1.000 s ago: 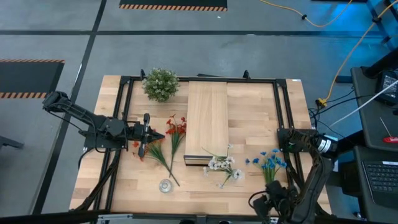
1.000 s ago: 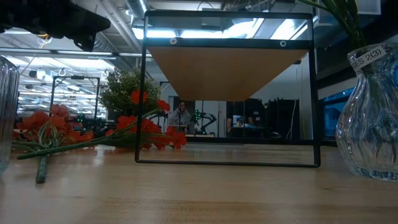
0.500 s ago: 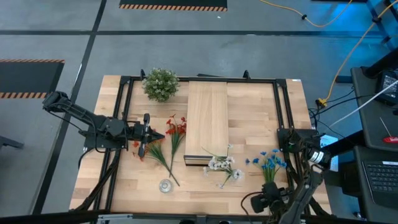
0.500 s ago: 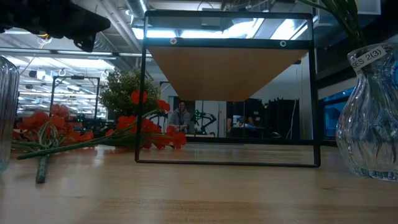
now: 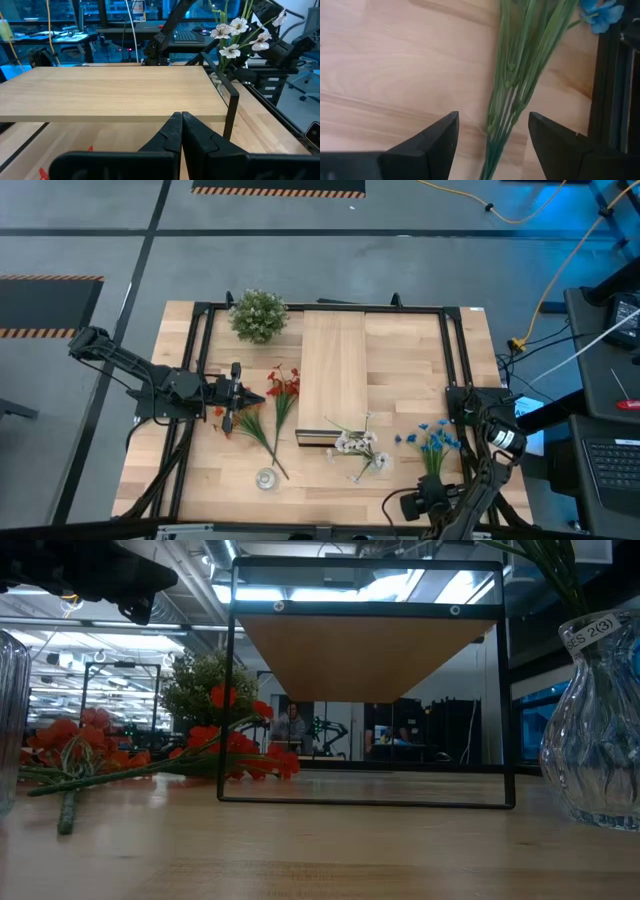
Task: Pick and place flowers into a vace then onto a shelf
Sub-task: Put the blue flowers into the right transparent flower vase
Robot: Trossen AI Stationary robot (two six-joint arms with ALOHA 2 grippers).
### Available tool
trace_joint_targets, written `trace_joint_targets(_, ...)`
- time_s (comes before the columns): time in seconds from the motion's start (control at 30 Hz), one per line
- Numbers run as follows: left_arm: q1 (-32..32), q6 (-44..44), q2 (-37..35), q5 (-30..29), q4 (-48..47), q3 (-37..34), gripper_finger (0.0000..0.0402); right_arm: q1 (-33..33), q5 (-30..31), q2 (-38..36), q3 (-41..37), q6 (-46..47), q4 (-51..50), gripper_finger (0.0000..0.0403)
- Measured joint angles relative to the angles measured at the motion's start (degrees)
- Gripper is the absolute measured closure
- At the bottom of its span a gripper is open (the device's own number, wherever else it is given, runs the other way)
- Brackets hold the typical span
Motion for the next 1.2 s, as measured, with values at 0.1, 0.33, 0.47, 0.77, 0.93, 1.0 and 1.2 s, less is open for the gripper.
trace_joint_targets(0.1,-0.02,0.00,0.00,0.00,0.00,0.00,0.0398,-0.17,-0.02,1.51,0.00,0.00,0.02,0.0162)
trace_joint_targets(0.33,0.00,0.00,0.01,0.00,0.02,0.00,0.0398,-0.23,0.67,2.74,0.17,-0.02,-0.15,0.0162)
trace_joint_targets(0.47,-0.02,0.00,0.01,-0.02,0.02,0.00,0.0398,-0.82,1.46,2.88,0.10,-0.22,-0.89,0.0162)
trace_joint_targets(0.77,-0.02,0.00,0.01,-0.02,0.02,-0.01,0.0398,-2.05,5.42,3.02,-0.02,-1.16,-0.99,0.0218)
trace_joint_targets(0.93,-0.01,0.00,0.01,-0.02,0.02,-0.01,0.0398,-2.19,5.38,3.02,-0.02,-1.37,-2.14,0.0249)
trace_joint_targets(1.0,-0.02,0.00,0.02,-0.02,0.02,0.00,0.0398,-2.14,5.33,3.02,-0.02,-1.49,-2.48,0.0250)
trace_joint_targets(1.2,-0.02,0.00,0.00,-0.02,0.02,0.00,0.0398,-2.16,5.18,3.02,-0.02,-1.53,-2.60,0.0241)
